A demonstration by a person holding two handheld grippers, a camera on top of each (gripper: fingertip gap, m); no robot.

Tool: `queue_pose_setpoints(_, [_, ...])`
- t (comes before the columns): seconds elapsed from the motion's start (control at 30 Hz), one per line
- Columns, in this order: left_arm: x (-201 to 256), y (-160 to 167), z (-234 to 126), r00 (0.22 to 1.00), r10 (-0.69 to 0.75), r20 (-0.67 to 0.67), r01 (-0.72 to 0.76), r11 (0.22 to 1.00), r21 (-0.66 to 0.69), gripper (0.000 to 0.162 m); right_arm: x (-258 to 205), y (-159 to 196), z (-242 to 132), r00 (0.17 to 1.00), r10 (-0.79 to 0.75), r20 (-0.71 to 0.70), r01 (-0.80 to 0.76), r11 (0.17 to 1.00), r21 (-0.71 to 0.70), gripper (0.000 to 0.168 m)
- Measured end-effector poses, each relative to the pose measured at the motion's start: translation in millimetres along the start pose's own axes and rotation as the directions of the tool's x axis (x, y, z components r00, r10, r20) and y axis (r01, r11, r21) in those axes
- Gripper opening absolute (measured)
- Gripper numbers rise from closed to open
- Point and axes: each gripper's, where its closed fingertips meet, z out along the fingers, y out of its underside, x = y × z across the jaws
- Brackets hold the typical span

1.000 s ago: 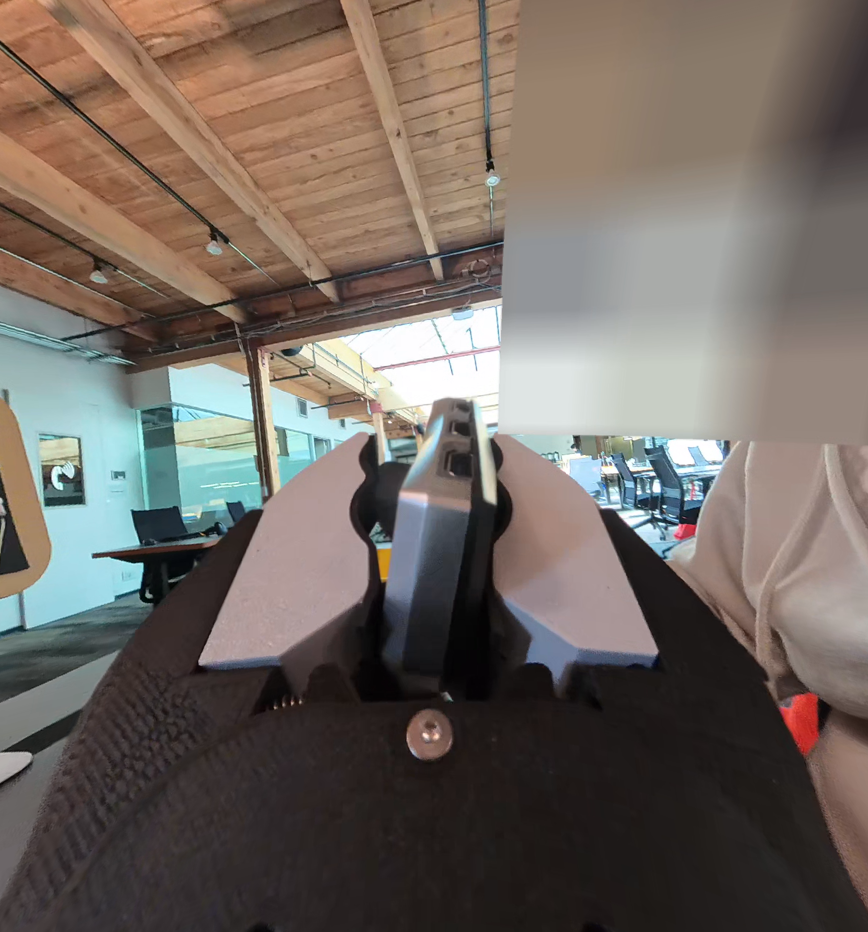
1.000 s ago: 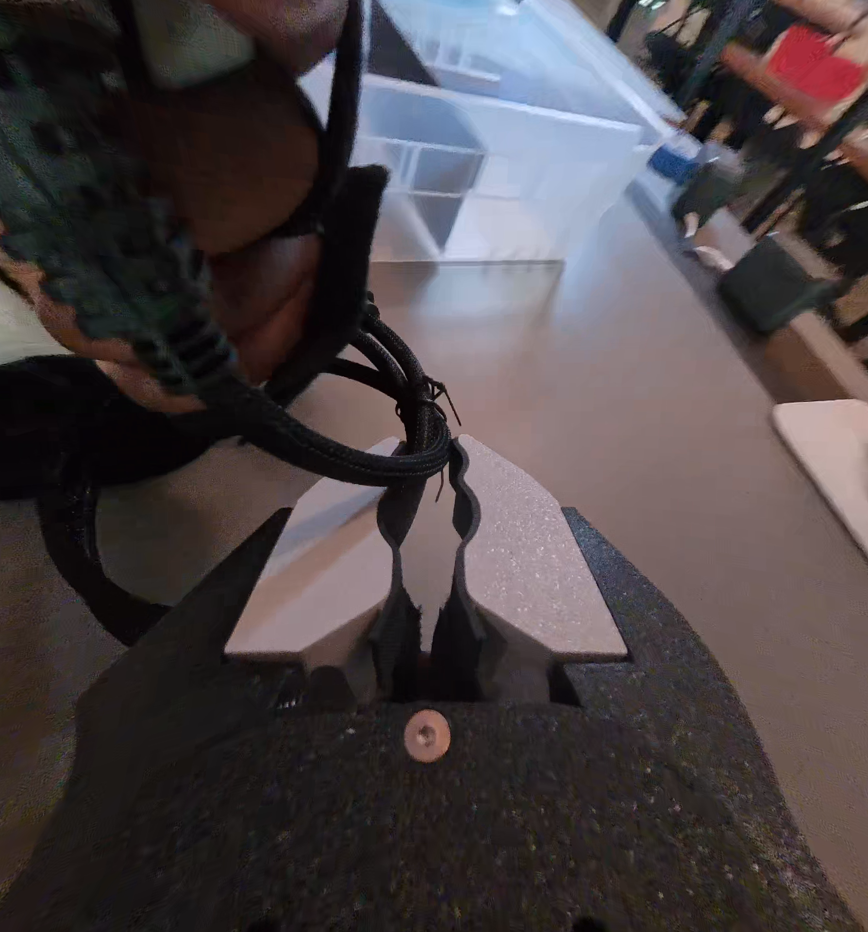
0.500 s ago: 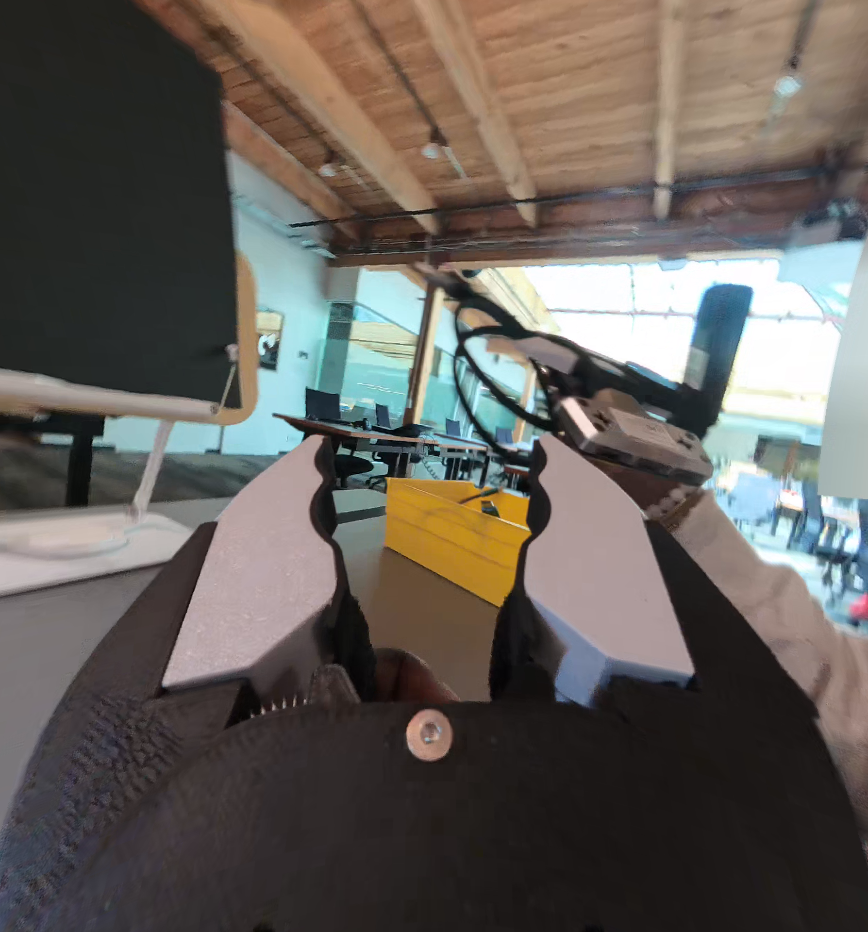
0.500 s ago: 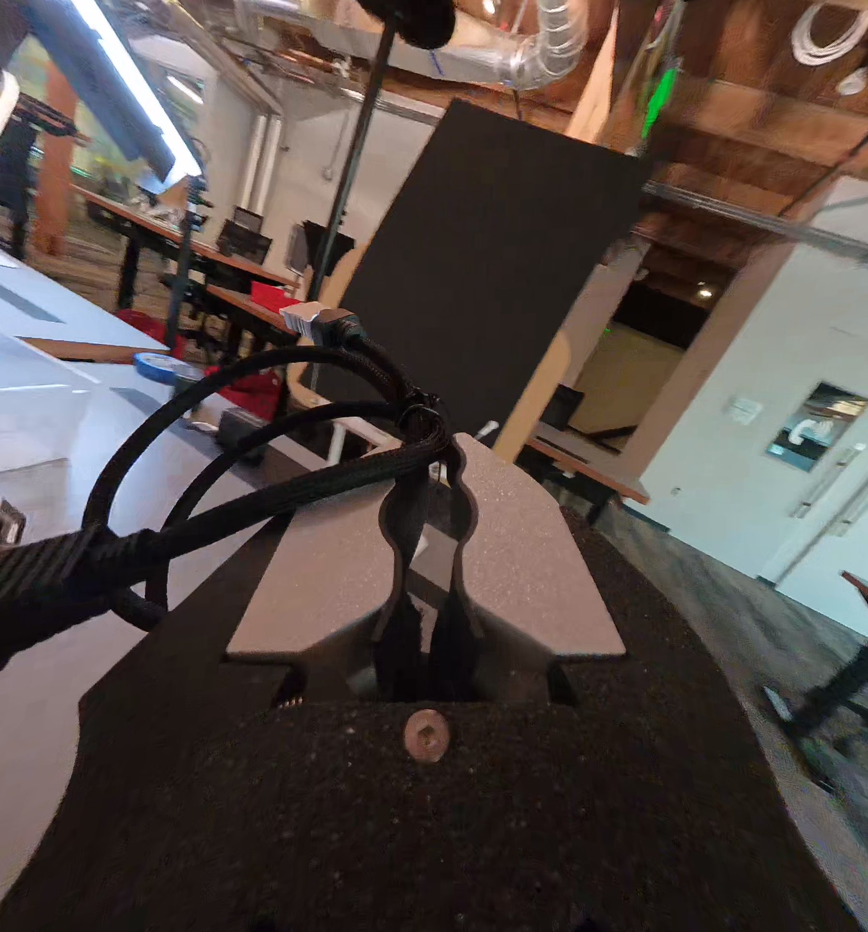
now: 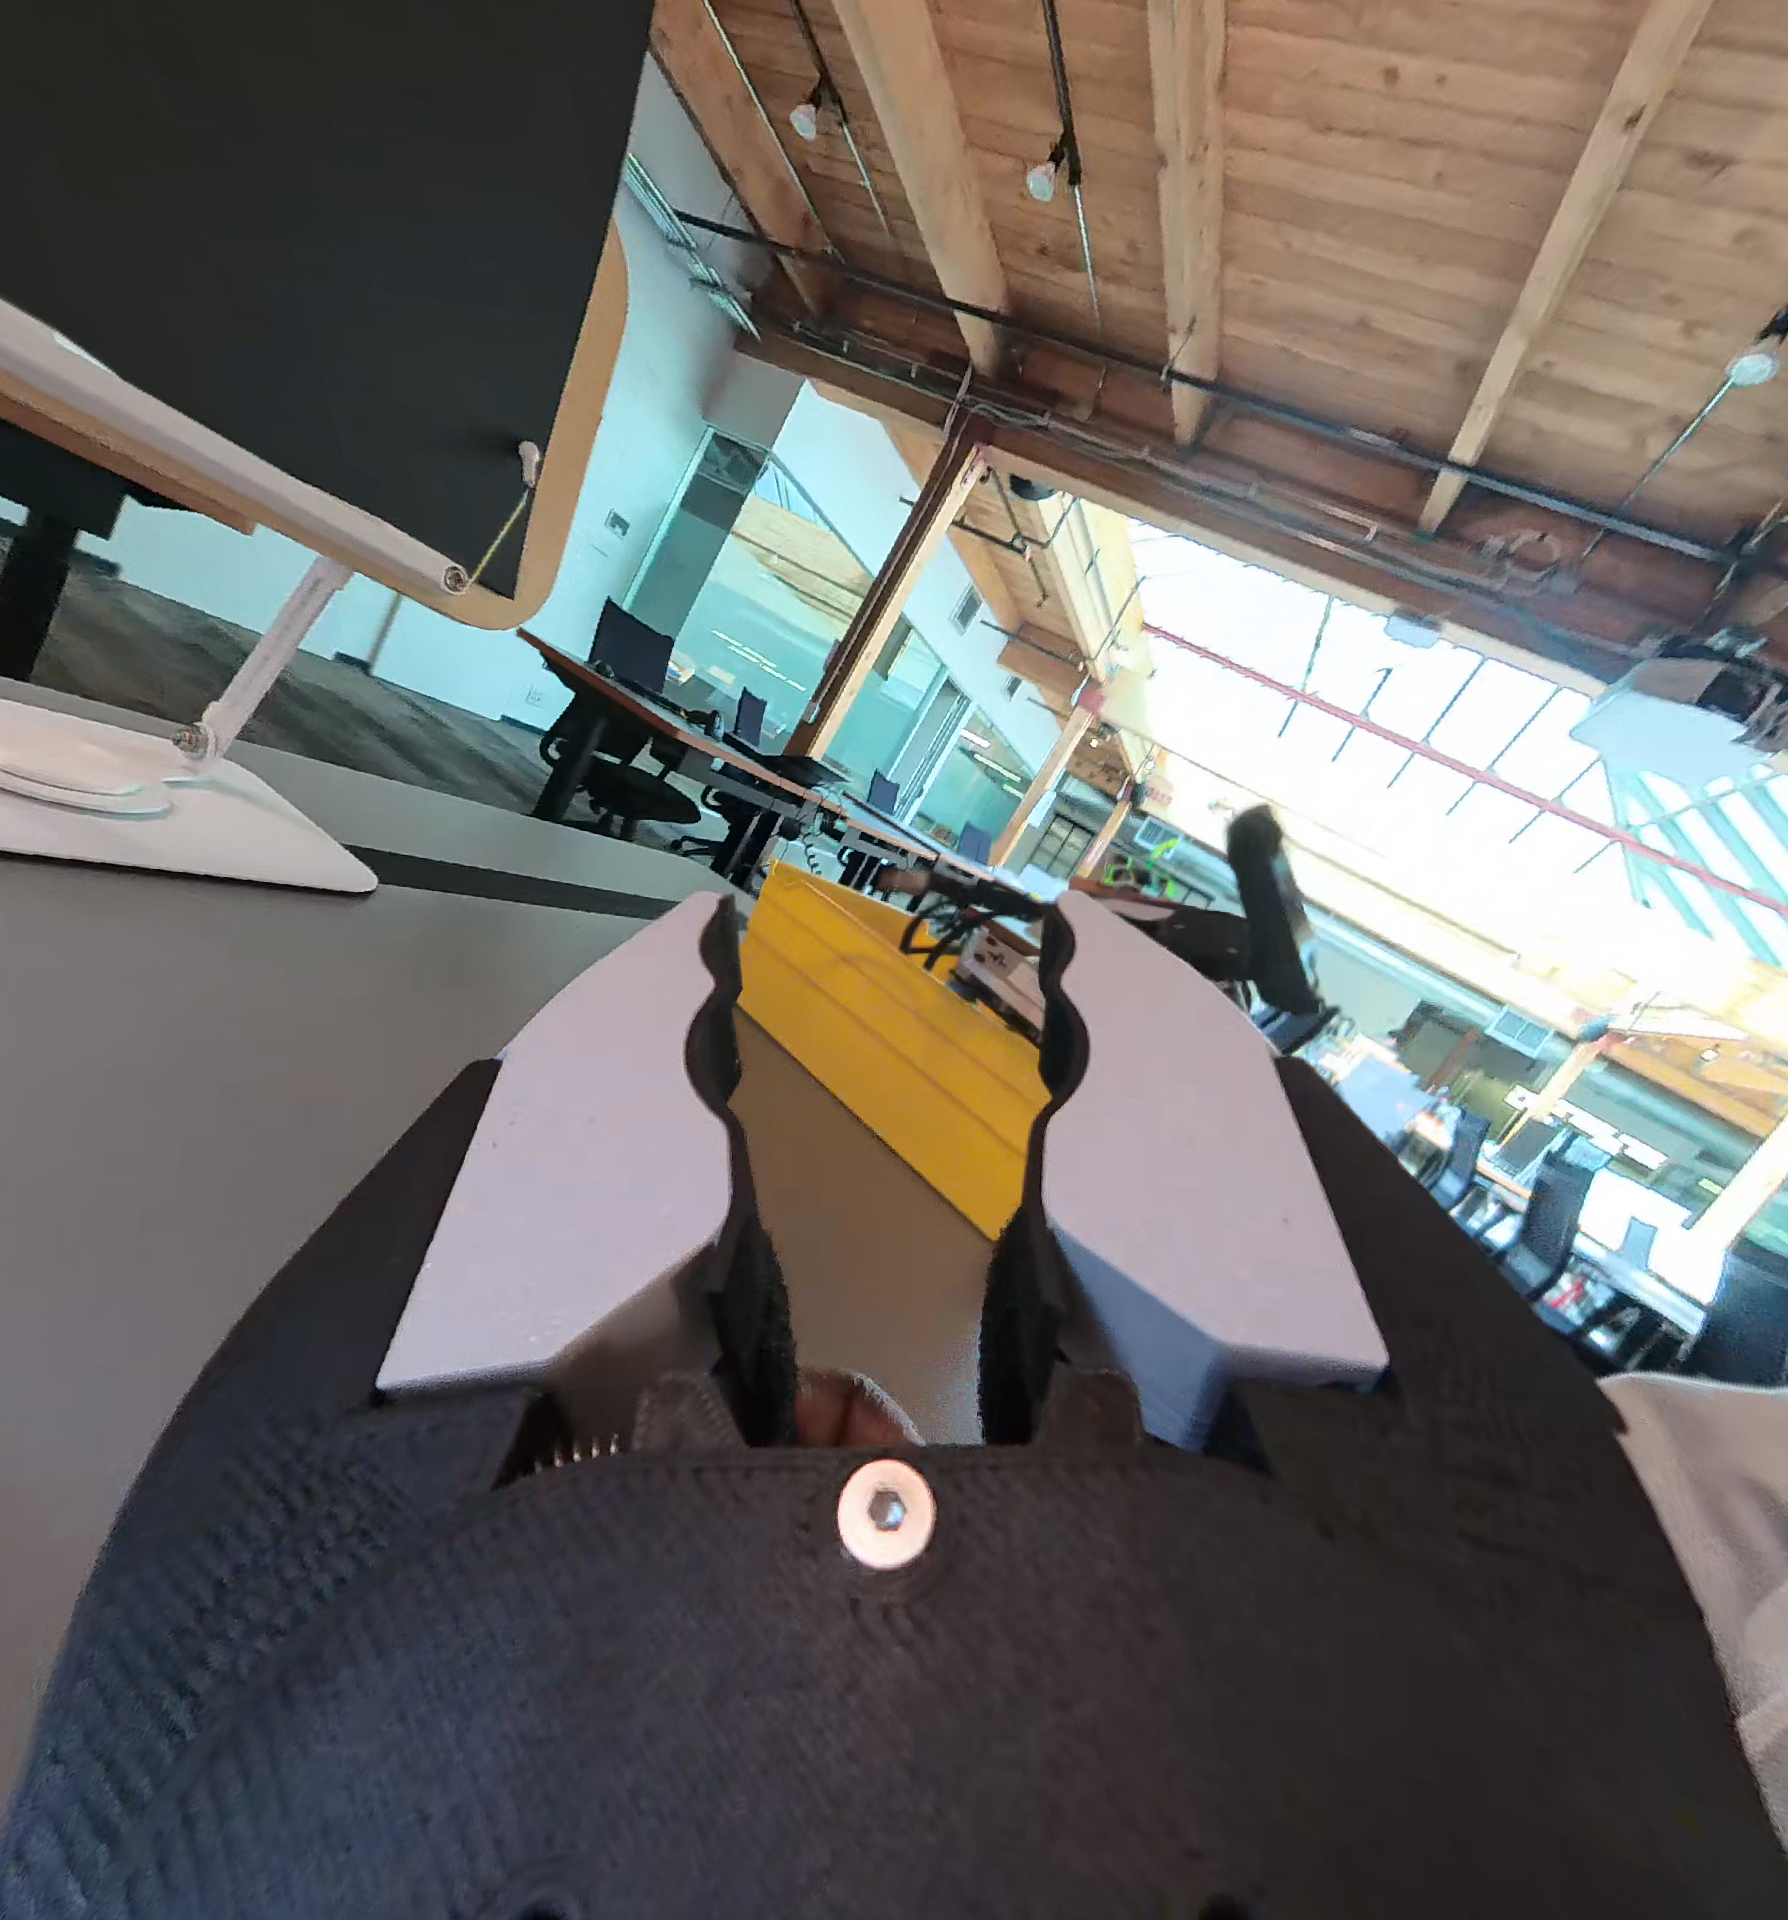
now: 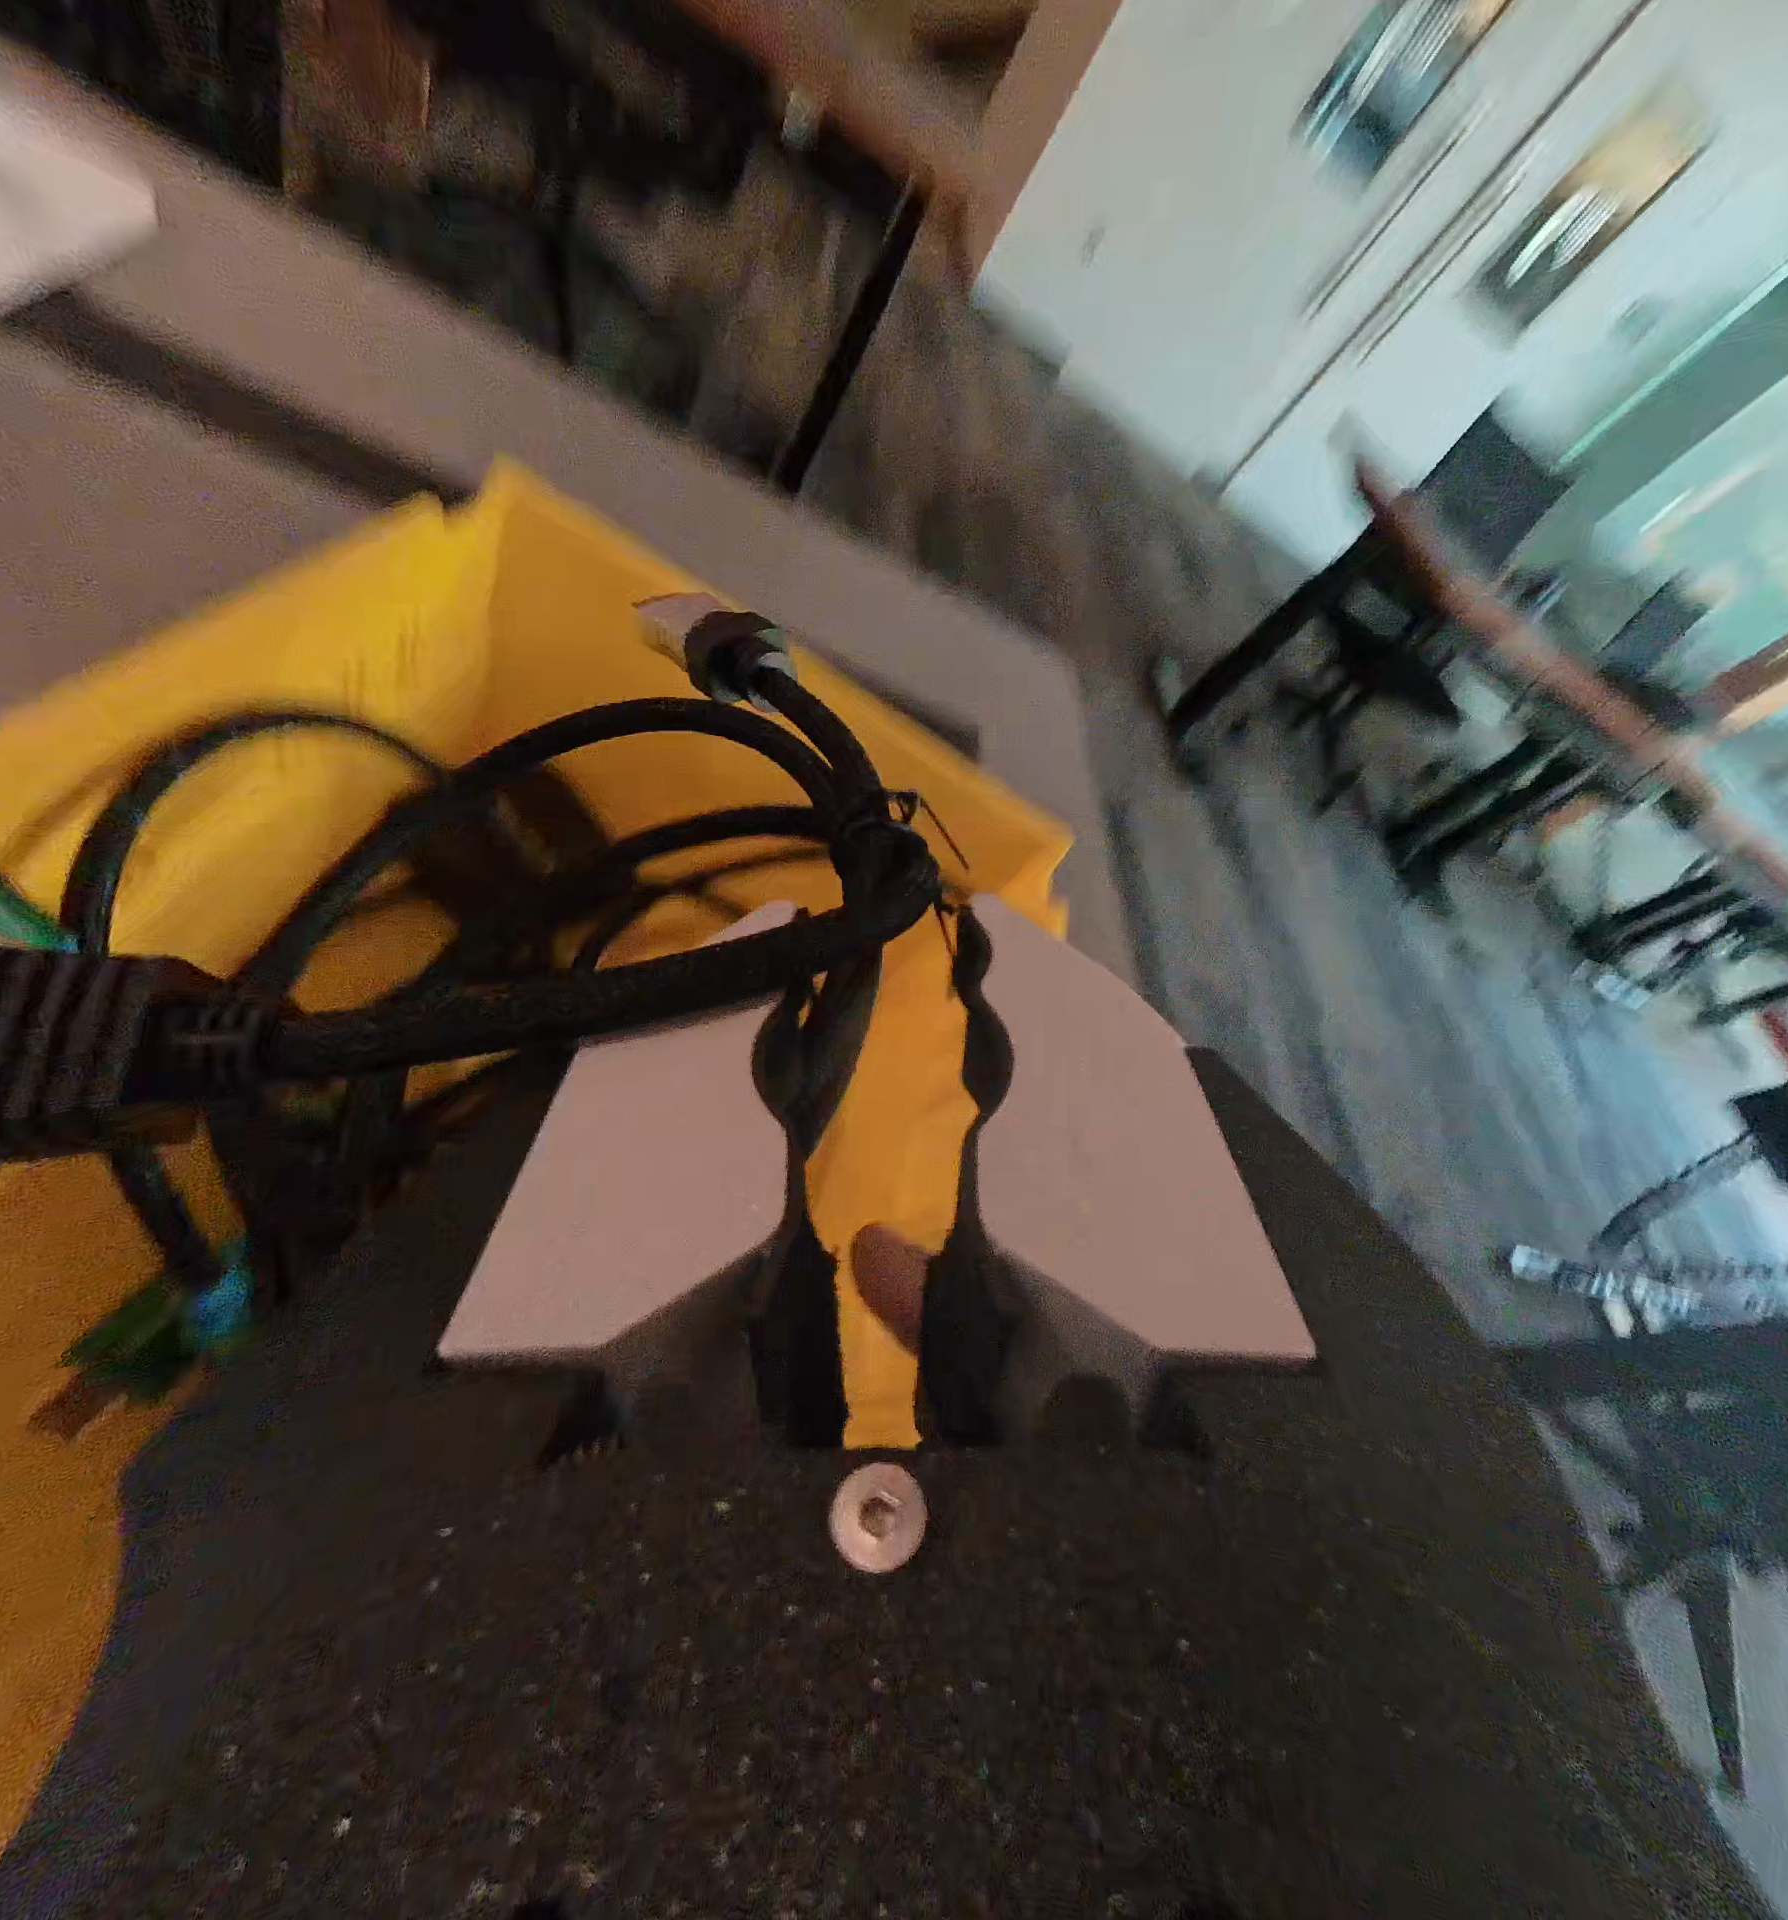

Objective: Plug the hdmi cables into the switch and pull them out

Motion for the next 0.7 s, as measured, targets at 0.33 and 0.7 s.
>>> queue_pose_setpoints(0.33, [-26, 63, 3, 0.965, 0.223, 0.139, -0.15, 0.902, -0.405, 0.056, 25, 30, -12, 0.975, 0.189, -0.117, -0.208, 0.962, -0.177, 0.07])
queue_pose_setpoints(0.7, [-64, 104, -12, 0.843, 0.495, 0.211, -0.213, 0.667, -0.714, 0.055, -16, -14, -15, 0.97, 0.23, 0.08, -0.232, 0.973, 0.018, 0.076])
